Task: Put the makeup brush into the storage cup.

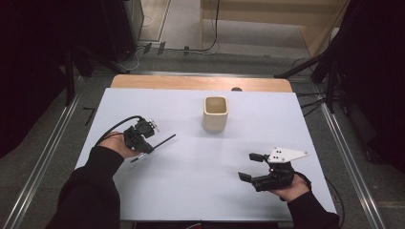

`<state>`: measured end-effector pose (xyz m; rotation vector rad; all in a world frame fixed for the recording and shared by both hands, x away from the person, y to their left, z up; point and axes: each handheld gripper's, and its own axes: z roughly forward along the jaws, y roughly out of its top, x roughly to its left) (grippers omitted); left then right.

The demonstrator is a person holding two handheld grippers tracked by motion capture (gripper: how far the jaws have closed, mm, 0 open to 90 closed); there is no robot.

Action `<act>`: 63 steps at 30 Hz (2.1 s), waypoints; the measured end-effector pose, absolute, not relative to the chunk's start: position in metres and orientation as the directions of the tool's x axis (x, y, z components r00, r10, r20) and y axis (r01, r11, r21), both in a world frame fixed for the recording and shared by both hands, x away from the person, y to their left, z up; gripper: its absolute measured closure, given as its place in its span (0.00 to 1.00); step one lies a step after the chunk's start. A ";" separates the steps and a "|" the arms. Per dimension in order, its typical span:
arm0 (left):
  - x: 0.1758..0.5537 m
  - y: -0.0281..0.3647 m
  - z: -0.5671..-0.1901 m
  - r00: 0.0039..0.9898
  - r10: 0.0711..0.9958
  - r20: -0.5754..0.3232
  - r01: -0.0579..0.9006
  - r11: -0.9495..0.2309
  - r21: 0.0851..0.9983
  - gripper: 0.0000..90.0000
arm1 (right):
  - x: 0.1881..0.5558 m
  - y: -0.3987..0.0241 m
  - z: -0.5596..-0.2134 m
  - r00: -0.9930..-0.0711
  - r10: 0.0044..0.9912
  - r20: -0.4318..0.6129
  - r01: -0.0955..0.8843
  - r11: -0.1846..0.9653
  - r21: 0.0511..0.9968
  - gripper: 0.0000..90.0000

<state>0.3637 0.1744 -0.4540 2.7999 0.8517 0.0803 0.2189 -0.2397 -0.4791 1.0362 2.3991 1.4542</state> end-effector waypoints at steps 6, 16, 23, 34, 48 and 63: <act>0.362 0.178 -0.440 0.829 0.559 -0.036 0.541 -0.783 0.306 0.95 | 0.220 -0.240 -0.479 -0.746 0.626 0.227 0.489 0.283 0.825 0.21; 0.355 0.175 -0.424 0.849 0.528 -0.021 0.478 -0.748 0.460 0.95 | 0.221 -0.238 -0.478 -0.730 0.630 0.264 0.502 0.232 0.833 0.16; 0.345 0.177 -0.421 0.841 0.540 -0.048 0.486 -0.712 0.507 0.95 | 0.221 -0.241 -0.475 -0.738 0.614 0.279 0.494 0.211 0.843 0.16; 0.324 0.180 -0.411 0.835 0.541 -0.100 0.495 -0.658 0.568 0.95 | 0.221 -0.235 -0.470 -0.757 0.595 0.270 0.466 0.203 0.861 0.20; 0.305 0.168 -0.407 0.857 0.506 -0.098 0.465 -0.678 0.568 0.95 | 0.221 -0.219 -0.470 -0.784 0.586 0.205 0.415 0.249 0.875 0.24; 0.297 0.143 -0.409 0.902 0.426 -0.076 0.401 -0.756 0.518 0.95 | 0.244 -0.204 -0.471 -0.811 0.549 0.203 0.425 0.312 0.850 0.22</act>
